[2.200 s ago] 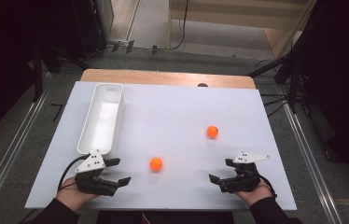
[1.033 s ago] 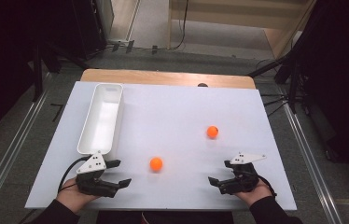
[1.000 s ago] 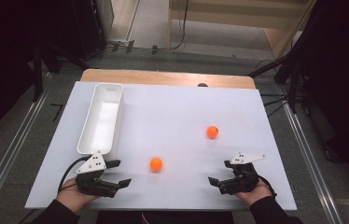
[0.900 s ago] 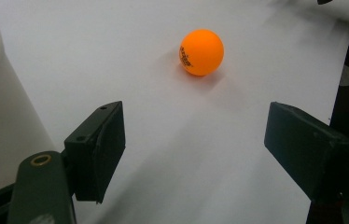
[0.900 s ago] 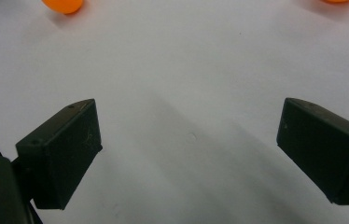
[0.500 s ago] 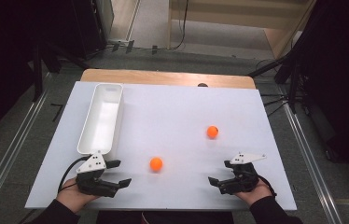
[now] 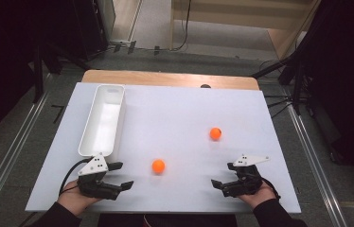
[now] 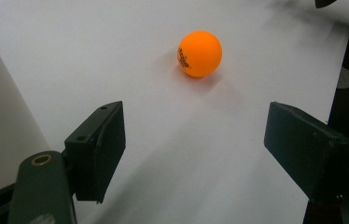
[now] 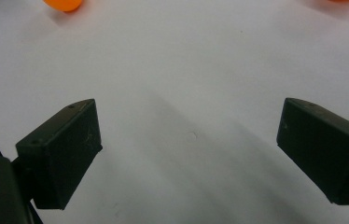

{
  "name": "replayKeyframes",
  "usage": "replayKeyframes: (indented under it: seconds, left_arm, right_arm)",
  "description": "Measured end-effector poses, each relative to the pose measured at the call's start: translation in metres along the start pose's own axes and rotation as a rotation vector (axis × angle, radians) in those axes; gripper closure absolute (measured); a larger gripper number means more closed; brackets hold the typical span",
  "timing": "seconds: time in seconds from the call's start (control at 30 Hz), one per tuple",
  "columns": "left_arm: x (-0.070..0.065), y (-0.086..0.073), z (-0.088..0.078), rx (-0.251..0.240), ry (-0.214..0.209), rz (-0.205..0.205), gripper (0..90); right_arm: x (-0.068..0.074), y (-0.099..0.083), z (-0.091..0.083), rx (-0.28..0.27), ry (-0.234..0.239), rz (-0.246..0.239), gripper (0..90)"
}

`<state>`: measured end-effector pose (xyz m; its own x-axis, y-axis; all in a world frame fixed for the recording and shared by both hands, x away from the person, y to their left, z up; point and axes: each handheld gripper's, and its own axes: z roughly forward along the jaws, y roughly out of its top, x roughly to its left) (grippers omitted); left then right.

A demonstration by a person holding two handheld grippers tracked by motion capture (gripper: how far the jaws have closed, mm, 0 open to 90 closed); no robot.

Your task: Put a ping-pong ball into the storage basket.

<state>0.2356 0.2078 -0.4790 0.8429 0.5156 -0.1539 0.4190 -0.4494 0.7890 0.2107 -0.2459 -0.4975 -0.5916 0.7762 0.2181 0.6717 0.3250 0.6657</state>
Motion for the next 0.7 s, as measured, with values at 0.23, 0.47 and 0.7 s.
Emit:
replayKeyframes:
  seconds: [0.23, 0.47, 0.7]
  left_arm:
    - [-0.006, 0.007, 0.002, 0.0, -0.021, -0.003, 21.0]
    - [-0.012, 0.019, 0.007, 0.026, -0.031, -0.01, 21.1]
    - [-0.015, 0.028, 0.01, 0.01, -0.04, -0.026, 21.0]
  right_arm:
    - [0.0, 0.0, 0.0, 0.001, 0.001, 0.006, 5.0]
    - [0.0, 0.0, -0.001, 0.003, 0.0, 0.013, 5.0]
    - [0.0, 0.0, -0.001, 0.002, -0.002, 0.016, 5.0]
